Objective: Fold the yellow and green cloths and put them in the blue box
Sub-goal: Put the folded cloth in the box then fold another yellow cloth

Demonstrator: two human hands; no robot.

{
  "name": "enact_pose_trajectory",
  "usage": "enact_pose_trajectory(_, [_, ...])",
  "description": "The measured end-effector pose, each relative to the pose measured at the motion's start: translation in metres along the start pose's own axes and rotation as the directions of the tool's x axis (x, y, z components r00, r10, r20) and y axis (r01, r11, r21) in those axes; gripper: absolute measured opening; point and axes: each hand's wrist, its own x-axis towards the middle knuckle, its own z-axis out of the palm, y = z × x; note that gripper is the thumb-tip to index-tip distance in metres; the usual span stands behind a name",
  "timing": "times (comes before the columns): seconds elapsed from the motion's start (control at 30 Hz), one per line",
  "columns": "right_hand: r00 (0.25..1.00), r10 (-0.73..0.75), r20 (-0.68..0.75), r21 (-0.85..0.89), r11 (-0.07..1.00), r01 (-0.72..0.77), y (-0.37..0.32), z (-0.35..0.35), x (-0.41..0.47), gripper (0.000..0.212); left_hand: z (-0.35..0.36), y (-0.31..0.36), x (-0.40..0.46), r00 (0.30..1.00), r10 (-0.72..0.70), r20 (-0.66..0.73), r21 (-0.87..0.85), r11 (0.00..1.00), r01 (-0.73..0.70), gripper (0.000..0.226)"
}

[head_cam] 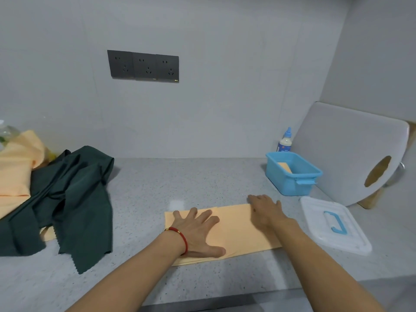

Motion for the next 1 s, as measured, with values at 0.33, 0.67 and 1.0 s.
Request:
enact_pose_trajectory(0.33, [0.987, 0.151, 0.049, 0.558, 0.815, -0.152, 0.027, -0.037, 0.014, 0.030, 0.002, 0.000, 0.011, 0.998, 0.041, 0.039, -0.225, 0.974, -0.032, 0.105])
enact_pose_trajectory(0.67, [0.984, -0.008, 0.175, 0.703, 0.701, -0.120, 0.043, -0.059, -0.025, 0.016, 0.000, 0.002, 0.020, 0.997, 0.007, 0.077, -0.196, 0.981, 0.008, 0.125])
enact_pose_trajectory(1.0, [0.972, -0.216, 0.088, 0.743, 0.664, 0.080, -0.061, -0.098, -0.034, 0.025, -0.009, 0.005, 0.002, 0.975, -0.072, -0.211, -0.440, 0.897, -0.029, 0.059])
